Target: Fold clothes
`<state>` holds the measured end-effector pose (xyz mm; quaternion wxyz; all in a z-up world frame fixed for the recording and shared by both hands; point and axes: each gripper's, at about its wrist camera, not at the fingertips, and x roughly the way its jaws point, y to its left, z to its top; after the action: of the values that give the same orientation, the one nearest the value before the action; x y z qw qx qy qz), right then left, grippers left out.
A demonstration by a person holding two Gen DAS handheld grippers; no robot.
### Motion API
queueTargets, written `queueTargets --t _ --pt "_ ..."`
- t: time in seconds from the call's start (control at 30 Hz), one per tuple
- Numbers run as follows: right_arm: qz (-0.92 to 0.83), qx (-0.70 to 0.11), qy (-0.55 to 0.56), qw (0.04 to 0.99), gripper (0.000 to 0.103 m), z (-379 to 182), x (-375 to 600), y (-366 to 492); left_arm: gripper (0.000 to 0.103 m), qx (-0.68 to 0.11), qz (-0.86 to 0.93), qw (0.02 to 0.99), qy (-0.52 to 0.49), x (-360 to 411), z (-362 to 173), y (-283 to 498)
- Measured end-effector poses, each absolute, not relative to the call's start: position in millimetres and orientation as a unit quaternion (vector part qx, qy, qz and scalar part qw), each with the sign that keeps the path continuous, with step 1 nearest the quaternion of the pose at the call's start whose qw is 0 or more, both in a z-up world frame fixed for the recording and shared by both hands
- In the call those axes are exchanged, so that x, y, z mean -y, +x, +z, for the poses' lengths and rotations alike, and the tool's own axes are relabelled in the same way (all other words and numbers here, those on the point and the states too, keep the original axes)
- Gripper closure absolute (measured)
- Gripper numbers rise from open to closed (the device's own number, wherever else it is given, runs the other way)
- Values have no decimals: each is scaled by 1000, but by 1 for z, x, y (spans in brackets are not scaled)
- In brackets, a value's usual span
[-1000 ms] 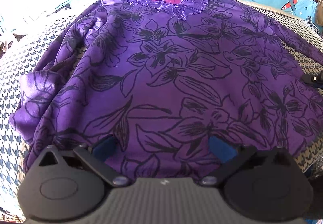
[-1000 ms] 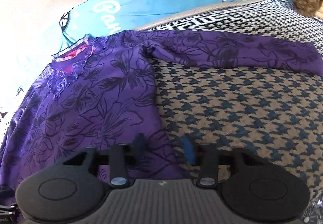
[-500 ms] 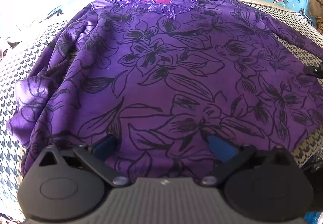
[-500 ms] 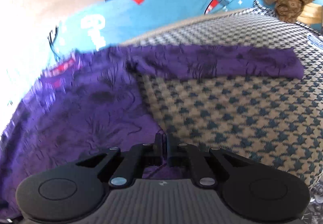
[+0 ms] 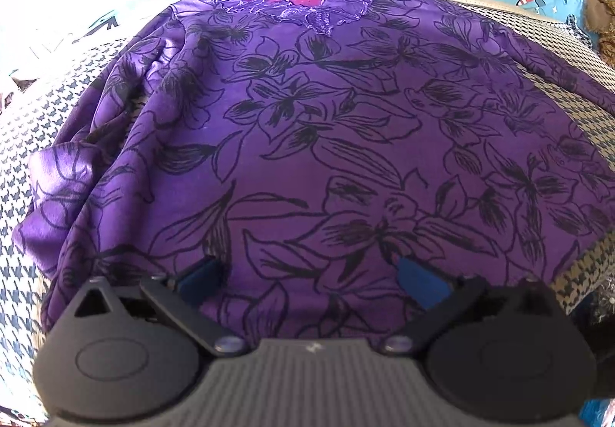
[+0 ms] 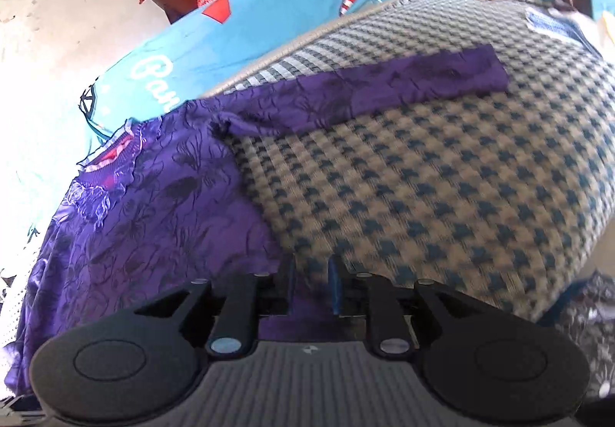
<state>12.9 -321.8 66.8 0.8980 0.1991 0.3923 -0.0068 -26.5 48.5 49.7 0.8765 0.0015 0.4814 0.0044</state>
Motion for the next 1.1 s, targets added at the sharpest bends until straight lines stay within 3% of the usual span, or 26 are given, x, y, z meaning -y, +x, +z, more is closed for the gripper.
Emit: queueTargets --t 0.17,0.4,0.43,0.57,0.73,0.87,1.1 --pt "-16 -399 222 889 67 60 327 -4 0 -481 4 877 -2 -50 51 -28" --pt "-16 -410 256 875 65 51 326 -13 0 -481 3 877 -4 -52 51 -29" --pt "-13 -410 261 874 65 50 327 -13 0 -481 3 877 -4 -52 51 -29" --pt "2 -404 282 870 88 48 329 -14 0 -481 3 877 -4 -52 51 -29" --pt "-24 -350 221 910 90 66 321 -22 0 -481 4 877 -3 -52 51 -30" --pt "-44 -356 150 921 90 67 307 -21 0 -480 5 877 -2 -52 51 -30" --pt "-79 -355 130 923 85 67 308 -22 0 -469 12 883 1 -53 54 -36"
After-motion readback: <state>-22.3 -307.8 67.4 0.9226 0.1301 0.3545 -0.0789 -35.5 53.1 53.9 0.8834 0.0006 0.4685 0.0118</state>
